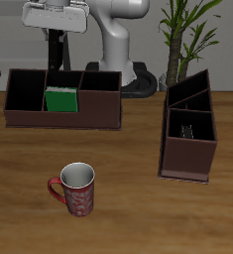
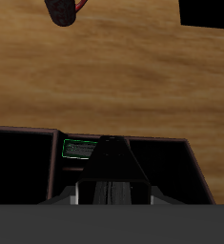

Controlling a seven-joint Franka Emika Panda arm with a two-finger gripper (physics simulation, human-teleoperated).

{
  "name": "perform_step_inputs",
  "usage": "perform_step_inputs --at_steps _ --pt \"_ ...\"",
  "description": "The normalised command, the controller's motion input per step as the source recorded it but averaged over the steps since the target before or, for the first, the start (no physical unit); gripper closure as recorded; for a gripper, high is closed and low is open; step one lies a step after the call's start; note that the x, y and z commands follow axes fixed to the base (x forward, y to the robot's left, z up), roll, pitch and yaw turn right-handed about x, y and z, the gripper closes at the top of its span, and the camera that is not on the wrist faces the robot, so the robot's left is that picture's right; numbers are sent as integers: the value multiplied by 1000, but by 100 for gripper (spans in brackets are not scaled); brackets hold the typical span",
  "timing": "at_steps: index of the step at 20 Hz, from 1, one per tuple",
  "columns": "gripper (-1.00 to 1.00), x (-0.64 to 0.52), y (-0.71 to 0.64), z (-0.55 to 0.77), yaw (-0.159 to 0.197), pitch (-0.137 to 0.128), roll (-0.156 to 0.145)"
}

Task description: Place the yellow book into the left desk caddy's right compartment and place the green book into the back desk caddy's front compartment and place the black book into the back desk caddy's back compartment

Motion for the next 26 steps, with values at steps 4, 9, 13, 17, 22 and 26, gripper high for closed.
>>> perform_step_inputs --at_steps 4,9,13,17,22,26 --pt "100 -140 -30 31 20 32 8" --pt "100 -132 -111 119 10 1 -20" --pt "100 -18 -11 -14 70 2 -15" --pt "100 -19 64 -130 156 22 -10" --pt "100 -40 53 -28 216 7 21" --pt "100 -218 -27 70 252 -17 -15"
